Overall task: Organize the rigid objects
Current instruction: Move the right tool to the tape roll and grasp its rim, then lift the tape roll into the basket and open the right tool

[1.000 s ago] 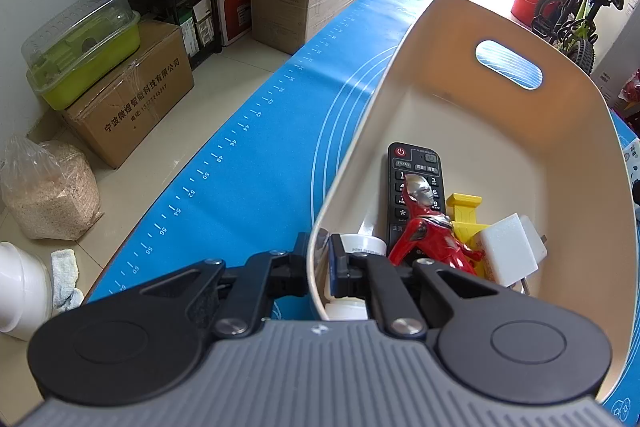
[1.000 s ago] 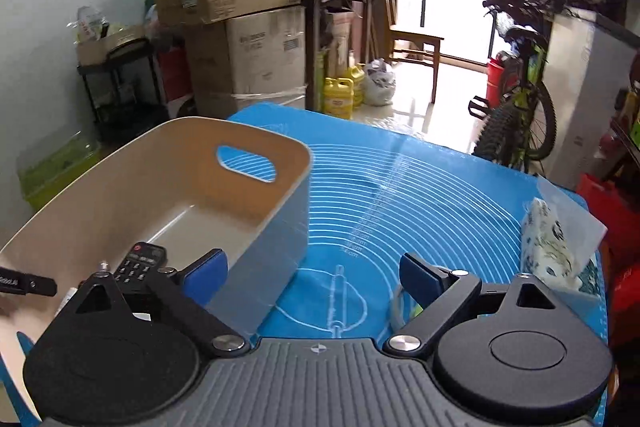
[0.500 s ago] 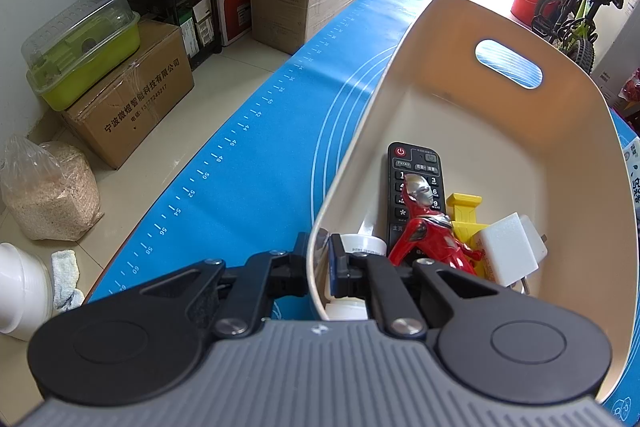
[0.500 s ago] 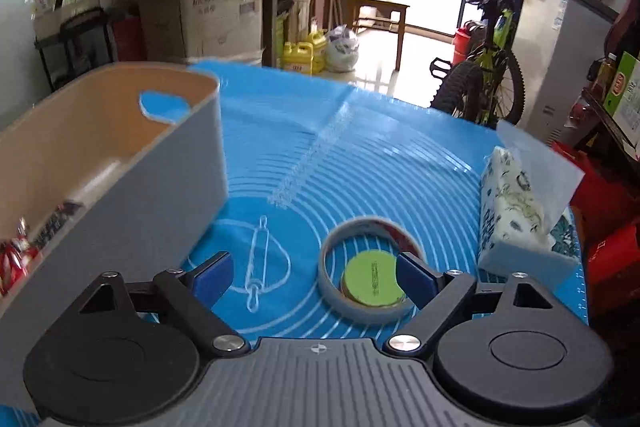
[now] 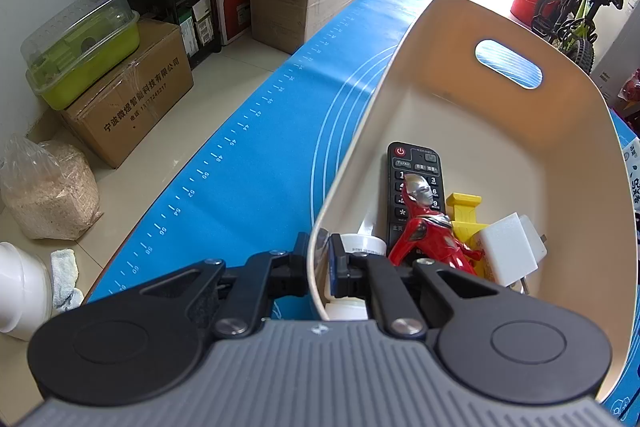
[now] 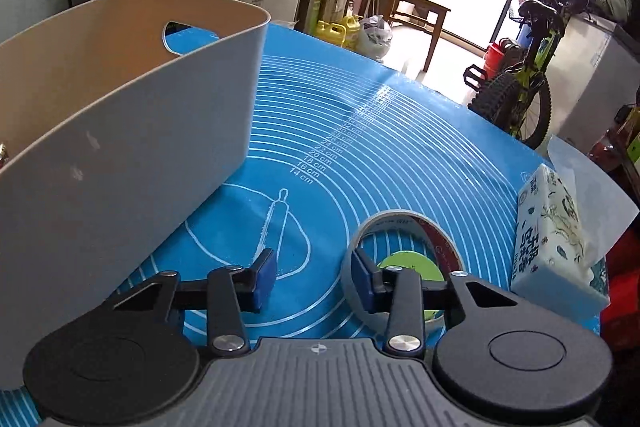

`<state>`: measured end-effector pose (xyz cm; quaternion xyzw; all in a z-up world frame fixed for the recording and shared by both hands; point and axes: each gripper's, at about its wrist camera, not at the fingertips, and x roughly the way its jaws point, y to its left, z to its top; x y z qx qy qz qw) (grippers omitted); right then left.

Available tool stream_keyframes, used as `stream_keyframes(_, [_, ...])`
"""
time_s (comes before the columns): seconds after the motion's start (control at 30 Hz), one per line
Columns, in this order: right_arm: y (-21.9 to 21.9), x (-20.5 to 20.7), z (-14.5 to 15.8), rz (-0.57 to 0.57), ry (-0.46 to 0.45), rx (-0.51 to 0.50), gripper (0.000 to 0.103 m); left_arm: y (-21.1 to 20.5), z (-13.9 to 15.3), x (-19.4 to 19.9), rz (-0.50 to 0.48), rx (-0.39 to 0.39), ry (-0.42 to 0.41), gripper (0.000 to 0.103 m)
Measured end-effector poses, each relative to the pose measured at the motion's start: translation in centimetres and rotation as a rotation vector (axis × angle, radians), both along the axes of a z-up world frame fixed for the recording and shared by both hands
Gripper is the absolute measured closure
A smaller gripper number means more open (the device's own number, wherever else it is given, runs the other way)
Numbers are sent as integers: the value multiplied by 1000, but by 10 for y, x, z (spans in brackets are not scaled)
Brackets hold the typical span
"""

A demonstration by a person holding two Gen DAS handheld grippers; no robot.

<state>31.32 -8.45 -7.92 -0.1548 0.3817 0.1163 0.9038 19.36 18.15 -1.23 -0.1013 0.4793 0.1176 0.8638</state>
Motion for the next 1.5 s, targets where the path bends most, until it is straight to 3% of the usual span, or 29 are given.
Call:
stream_keyframes(0.23, [-1, 12, -8, -50, 33, -40, 61, 0, 0, 1, -2, 5, 0, 92])
stream_keyframes(0.27, [0, 11, -8, -51, 33, -41, 72, 0, 0, 1, -2, 6, 1, 92])
stream_keyframes(0.33, [2, 12, -9, -61, 21, -84, 82, 0, -1, 1, -3, 8, 1, 92])
stream_keyframes(0.43, [-4, 8, -7, -63, 15, -72, 88, 0, -1, 1, -2, 6, 1, 92])
stream_keyframes(0.7, [-13, -15, 12, -74, -90, -24, 88, -2, 0, 1, 1, 3, 1, 92])
stream_keyframes(1.03, [-13, -46, 70, -49, -214, 94, 88, -1, 0, 1, 1, 0, 1, 92])
stream_keyframes(1.3, [24, -69, 129, 100, -294, 229, 88, 0, 0, 2, 2, 2, 1, 92])
stream_keyframes(1.5, [71, -81, 144, 237, -270, 284, 88, 0, 0, 2, 1, 2, 0, 92])
